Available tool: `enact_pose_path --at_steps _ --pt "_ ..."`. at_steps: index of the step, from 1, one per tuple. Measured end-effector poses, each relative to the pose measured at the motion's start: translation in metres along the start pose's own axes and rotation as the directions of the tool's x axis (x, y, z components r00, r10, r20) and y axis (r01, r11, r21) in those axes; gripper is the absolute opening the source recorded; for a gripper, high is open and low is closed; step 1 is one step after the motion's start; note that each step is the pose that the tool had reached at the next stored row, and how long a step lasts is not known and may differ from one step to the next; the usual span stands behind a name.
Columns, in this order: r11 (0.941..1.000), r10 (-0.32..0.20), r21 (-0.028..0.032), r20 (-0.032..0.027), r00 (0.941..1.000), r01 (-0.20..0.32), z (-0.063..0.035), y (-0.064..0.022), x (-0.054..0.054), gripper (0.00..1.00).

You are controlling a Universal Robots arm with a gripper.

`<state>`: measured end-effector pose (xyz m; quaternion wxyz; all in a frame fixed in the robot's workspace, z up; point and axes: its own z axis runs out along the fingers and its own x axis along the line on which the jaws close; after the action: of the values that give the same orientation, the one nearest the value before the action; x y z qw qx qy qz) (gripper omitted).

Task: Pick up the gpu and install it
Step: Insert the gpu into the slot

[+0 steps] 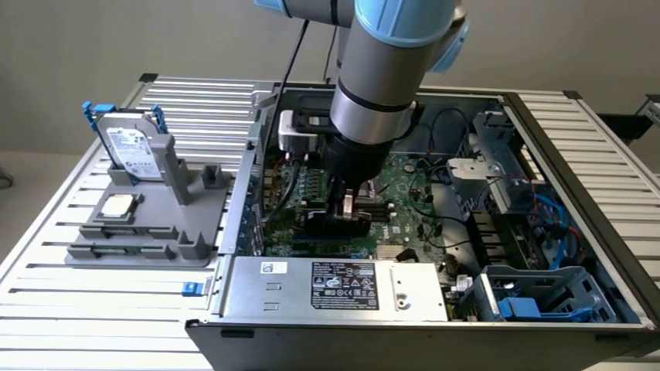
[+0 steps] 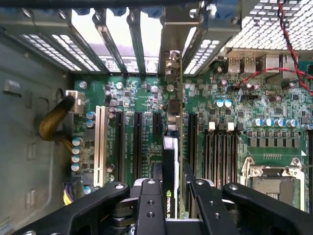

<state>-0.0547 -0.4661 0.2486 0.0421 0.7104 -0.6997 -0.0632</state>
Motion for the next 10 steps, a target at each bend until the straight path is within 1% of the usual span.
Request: enact_pose_path --at_steps 3,10 --pt "1.0 0.0 -0.0005 -0.001 1.0 0.0 0.0003 -0.0002 0.0001 0.26" --pt "1.0 0.0 -0.0005 -0.0013 1.0 0.0 0.0013 -0.0004 0.0002 0.26"
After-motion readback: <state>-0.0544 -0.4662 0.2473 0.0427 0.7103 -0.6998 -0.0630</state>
